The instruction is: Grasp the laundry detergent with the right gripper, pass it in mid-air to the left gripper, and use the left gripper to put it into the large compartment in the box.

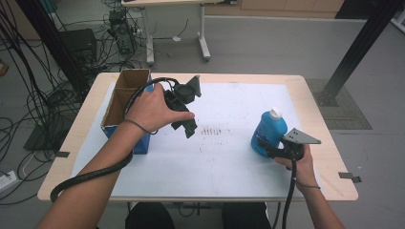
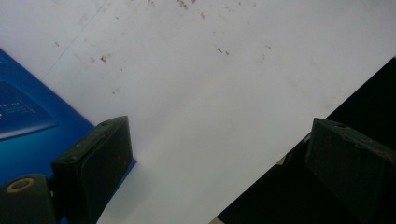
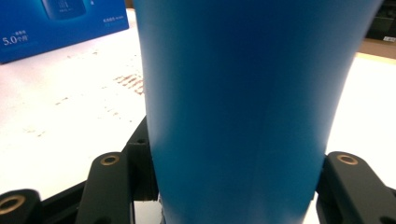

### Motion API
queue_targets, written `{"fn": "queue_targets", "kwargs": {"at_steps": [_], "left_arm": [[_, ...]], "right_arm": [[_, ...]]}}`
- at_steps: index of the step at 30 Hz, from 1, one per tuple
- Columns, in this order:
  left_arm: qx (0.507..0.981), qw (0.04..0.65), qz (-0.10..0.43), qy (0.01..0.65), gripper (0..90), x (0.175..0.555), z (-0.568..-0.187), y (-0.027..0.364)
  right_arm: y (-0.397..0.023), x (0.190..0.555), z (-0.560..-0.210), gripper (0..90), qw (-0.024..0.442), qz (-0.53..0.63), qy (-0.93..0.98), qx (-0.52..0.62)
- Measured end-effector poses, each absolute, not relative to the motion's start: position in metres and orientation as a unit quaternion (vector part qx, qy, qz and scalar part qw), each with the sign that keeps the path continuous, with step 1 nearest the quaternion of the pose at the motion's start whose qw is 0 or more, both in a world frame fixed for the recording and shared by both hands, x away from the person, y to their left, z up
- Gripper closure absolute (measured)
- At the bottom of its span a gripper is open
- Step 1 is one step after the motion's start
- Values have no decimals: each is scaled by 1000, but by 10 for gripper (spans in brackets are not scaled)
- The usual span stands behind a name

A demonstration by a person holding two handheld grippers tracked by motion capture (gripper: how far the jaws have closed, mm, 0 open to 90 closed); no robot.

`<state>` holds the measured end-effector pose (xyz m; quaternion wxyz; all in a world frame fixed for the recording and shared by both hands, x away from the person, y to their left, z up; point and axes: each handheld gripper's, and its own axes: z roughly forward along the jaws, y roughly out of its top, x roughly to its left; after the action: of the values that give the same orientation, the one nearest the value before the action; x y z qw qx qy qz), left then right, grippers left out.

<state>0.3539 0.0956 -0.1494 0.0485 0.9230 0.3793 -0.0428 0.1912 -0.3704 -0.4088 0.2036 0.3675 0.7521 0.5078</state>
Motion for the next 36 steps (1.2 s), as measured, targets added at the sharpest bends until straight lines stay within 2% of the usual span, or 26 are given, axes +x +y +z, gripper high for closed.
{"fn": "queue_targets", "kwargs": {"at_steps": [11,20,36], "left_arm": [[939,57,-42,337,74,345,-139,89],[955,71,-45,286,75,336,-130,82],[967,83,-47,236,75,323,-123,72]], "right_arm": [[-370,197,-399,426,170,535,757,335],[-362,207,-392,426,135,553,768,291],[-340,225,-381,425,82,556,797,221]]}}
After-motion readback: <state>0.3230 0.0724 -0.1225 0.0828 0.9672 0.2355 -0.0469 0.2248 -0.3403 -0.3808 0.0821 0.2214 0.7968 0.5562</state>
